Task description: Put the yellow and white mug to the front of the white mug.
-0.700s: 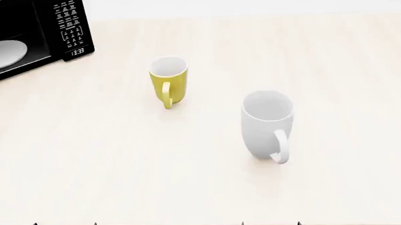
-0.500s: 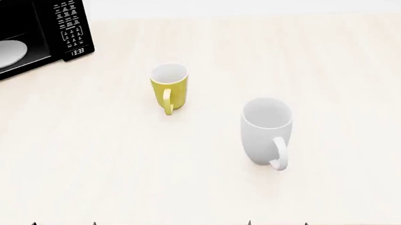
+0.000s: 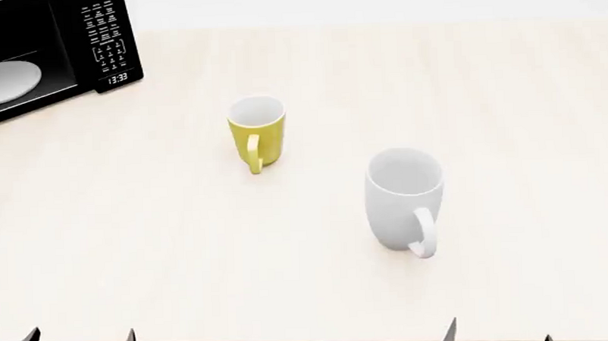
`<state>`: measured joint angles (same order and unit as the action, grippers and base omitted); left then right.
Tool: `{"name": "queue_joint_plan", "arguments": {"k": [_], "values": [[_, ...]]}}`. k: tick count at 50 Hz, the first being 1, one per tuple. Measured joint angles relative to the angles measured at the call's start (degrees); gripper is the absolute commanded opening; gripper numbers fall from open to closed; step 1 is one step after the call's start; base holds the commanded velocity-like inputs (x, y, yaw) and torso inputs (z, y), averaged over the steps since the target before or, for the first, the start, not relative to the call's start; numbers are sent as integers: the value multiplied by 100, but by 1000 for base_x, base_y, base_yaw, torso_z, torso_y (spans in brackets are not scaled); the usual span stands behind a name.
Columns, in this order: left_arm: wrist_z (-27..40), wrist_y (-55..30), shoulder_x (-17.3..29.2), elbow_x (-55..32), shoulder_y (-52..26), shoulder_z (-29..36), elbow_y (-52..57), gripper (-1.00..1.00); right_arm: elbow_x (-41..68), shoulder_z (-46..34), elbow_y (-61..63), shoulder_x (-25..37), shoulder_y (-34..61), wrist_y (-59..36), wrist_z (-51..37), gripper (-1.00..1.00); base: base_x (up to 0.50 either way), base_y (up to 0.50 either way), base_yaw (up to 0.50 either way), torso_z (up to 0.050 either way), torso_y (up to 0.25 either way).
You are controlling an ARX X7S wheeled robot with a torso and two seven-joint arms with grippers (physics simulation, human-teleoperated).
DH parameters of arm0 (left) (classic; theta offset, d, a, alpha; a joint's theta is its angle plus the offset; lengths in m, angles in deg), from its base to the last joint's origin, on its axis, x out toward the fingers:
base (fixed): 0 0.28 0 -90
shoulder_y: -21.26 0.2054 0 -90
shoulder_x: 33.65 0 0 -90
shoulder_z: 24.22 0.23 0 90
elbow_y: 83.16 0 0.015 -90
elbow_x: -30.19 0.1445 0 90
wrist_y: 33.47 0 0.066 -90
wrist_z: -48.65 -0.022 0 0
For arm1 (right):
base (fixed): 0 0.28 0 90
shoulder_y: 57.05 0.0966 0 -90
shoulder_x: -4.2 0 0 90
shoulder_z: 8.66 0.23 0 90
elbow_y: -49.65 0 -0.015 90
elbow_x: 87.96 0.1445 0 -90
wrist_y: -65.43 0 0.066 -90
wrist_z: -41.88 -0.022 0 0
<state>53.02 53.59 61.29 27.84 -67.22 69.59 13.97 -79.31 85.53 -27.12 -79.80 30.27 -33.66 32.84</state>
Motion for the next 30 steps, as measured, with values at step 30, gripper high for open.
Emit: {"name": "queue_joint_plan", "arguments": {"k": [30], "values": [[177,-289,303,-259,232,52,894,100,562,457,910,318,-556,146,-110,100,349,-183,0,0,0]]}}
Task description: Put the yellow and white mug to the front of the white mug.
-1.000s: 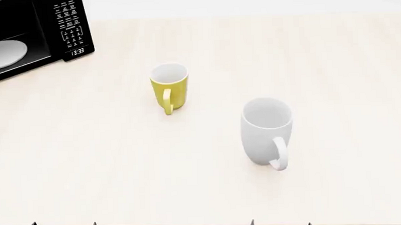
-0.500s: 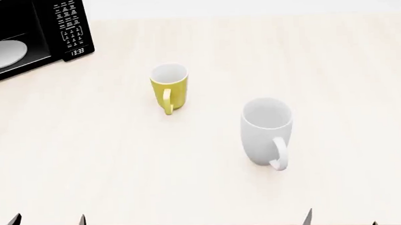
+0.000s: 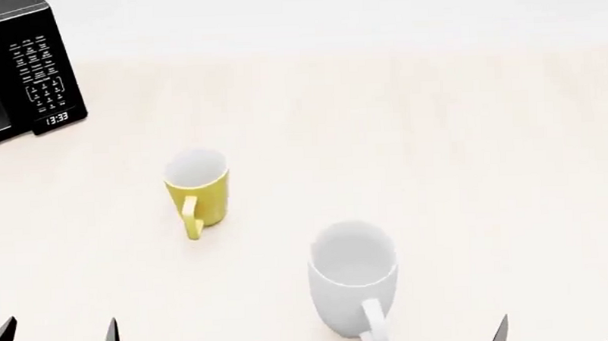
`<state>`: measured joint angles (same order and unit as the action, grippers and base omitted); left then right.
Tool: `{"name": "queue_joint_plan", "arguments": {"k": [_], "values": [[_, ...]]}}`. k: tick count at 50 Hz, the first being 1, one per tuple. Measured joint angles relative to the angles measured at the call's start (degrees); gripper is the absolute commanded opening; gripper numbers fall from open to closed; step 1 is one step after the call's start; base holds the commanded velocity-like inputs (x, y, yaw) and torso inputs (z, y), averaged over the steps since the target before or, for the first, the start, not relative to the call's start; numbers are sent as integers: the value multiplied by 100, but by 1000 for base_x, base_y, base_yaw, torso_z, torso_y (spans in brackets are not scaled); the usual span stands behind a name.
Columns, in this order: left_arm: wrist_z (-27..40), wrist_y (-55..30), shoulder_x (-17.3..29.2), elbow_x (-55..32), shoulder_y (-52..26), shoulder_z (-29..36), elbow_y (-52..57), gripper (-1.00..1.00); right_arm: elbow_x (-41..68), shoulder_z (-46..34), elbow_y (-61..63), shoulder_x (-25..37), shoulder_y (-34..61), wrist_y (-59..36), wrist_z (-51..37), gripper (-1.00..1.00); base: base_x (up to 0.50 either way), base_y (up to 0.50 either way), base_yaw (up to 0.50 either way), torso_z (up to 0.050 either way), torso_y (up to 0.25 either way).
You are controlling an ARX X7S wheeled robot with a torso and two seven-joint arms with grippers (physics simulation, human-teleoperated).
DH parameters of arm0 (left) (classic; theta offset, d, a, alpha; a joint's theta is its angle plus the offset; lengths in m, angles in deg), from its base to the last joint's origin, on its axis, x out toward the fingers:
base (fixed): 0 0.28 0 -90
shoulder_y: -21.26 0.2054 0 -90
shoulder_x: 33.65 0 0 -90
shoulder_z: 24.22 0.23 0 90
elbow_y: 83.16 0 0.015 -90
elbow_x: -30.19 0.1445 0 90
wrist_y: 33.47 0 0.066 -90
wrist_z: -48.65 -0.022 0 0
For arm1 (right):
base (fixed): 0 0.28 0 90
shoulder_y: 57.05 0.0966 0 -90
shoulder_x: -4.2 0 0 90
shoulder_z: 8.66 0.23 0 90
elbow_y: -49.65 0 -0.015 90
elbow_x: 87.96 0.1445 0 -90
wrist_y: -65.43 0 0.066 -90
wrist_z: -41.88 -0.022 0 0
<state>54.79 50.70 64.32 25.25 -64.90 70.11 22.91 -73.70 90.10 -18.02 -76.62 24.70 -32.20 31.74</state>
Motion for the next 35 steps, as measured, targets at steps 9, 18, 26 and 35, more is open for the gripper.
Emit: {"name": "queue_joint_plan", "arguments": {"k": [9,18,26,35], "values": [[20,-1,44,-75,-8,33,-13,100,106,1,17,35,-38,47,6,100,461,-230,0,0,0],[46,10,79,-128,-21,71,-53,100,109,-44,14,72,-61,92,-14,100,469,-209,0,0,0],[62,12,93,-185,-80,98,-176,100,-7,-110,-43,97,-6,-100,-165,100,0,0,0,0,0],[100,-40,108,-265,-180,97,-325,100,-102,-208,-73,138,1,-198,-246,100,0,0,0,0,0]]}}
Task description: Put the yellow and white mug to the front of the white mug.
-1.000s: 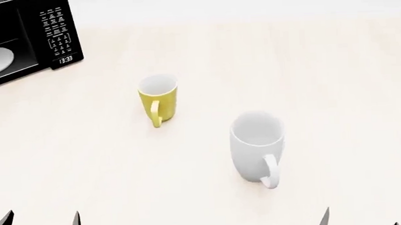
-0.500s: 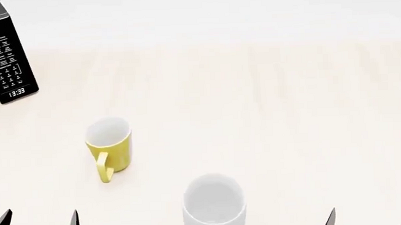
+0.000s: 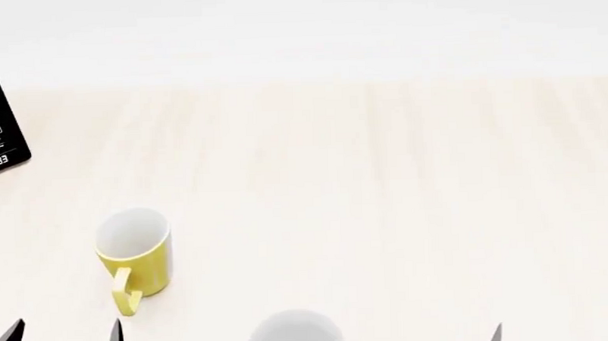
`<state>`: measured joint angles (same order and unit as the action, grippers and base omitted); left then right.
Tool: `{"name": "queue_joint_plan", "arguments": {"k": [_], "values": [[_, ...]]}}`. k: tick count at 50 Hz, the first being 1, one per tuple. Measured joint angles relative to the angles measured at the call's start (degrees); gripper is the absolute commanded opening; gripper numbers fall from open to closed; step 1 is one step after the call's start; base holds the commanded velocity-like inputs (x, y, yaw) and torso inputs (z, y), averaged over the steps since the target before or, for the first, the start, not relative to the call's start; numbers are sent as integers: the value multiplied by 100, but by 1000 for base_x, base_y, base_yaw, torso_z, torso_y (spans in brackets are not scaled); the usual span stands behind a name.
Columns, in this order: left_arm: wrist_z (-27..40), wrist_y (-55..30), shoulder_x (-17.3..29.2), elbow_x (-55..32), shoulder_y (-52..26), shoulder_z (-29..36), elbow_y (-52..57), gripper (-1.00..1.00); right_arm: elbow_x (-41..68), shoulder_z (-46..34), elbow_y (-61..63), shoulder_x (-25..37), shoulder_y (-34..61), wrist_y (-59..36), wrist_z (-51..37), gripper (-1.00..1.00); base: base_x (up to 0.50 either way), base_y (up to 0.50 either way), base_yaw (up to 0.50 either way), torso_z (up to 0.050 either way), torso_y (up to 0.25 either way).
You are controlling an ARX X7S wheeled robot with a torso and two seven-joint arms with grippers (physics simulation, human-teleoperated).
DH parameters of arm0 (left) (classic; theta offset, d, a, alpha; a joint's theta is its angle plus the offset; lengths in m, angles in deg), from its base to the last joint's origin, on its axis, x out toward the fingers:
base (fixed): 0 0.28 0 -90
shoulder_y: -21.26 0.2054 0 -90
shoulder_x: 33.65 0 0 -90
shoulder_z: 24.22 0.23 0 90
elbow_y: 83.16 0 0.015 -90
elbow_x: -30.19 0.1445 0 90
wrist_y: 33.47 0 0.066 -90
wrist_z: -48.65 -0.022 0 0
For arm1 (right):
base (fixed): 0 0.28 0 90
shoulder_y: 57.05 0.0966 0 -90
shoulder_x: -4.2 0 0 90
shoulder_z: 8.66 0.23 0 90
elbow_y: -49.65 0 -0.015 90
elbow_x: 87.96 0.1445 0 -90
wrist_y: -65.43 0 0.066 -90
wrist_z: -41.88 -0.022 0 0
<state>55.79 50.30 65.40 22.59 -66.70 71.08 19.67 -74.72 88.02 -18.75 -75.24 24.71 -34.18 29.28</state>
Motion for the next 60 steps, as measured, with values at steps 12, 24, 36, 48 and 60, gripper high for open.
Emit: {"name": "queue_joint_plan", "arguments": {"k": [12,24,36,48,60], "values": [[-40,-161,3,-142,-518,19,-604,100,-75,-120,-128,41,21,23,-33,100,0,0,0,0,0],[-16,-88,-91,-45,-1243,169,-1846,100,-67,-174,-224,62,29,72,-63,100,0,0,0,0,0],[89,-19,-162,58,-1689,295,-2609,100,-45,-199,-274,82,20,136,-102,100,0,0,0,0,0],[116,76,-185,102,-2064,406,-3091,-100,-35,-243,-328,114,30,156,-134,100,0,0,0,0,0],[94,171,-175,107,-2236,503,-3276,-100,-19,-282,-337,146,32,157,-172,100,0,0,0,0,0]]}}
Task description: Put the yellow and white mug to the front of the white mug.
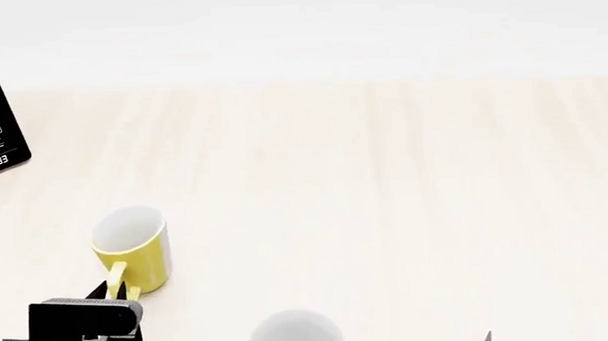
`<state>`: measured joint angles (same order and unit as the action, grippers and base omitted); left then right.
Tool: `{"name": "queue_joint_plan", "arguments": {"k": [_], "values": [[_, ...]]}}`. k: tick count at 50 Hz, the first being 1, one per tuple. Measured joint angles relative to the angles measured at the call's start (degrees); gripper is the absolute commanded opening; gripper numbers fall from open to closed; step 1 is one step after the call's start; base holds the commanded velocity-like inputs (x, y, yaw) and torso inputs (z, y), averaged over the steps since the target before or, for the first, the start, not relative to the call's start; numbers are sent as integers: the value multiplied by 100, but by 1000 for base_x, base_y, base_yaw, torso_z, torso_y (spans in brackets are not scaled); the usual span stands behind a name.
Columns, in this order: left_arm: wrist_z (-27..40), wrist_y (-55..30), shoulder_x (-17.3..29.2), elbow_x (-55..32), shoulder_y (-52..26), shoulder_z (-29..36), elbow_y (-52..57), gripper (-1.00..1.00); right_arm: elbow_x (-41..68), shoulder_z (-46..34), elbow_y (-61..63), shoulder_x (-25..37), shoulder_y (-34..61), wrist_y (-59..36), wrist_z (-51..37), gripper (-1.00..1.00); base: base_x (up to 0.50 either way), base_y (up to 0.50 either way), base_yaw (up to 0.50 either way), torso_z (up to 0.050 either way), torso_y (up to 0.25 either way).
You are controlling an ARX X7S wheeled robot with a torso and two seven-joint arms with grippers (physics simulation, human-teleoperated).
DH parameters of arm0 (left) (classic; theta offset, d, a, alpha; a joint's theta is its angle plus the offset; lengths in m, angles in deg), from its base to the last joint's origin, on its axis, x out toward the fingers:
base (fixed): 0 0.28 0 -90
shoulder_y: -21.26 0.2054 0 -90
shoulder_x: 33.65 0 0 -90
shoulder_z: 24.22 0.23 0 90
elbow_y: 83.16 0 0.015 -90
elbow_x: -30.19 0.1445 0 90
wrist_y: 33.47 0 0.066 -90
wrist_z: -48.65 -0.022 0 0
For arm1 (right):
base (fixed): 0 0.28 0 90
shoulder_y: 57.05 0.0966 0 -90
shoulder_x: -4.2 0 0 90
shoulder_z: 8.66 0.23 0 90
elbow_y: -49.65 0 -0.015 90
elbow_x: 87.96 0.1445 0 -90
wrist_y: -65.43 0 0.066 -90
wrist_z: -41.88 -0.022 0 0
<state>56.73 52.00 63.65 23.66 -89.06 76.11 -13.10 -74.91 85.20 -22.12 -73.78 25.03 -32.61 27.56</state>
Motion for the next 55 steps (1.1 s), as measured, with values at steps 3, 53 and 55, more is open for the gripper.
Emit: {"name": "queue_joint_plan", "arguments": {"k": [3,53,55], "values": [[0,16,9,2,-16,10,-18,-100,4,-8,-5,7,0,4,-9,100,0,0,0,0,0],[-4602,-217,663,-1230,-2443,1424,-990,-100,230,25,38,151,-94,81,-121,100,0,0,0,0,0],[-4657,-185,674,-1167,-2511,1492,-1056,-100,237,23,32,155,-93,86,-123,100,0,0,0,0,0]]}}
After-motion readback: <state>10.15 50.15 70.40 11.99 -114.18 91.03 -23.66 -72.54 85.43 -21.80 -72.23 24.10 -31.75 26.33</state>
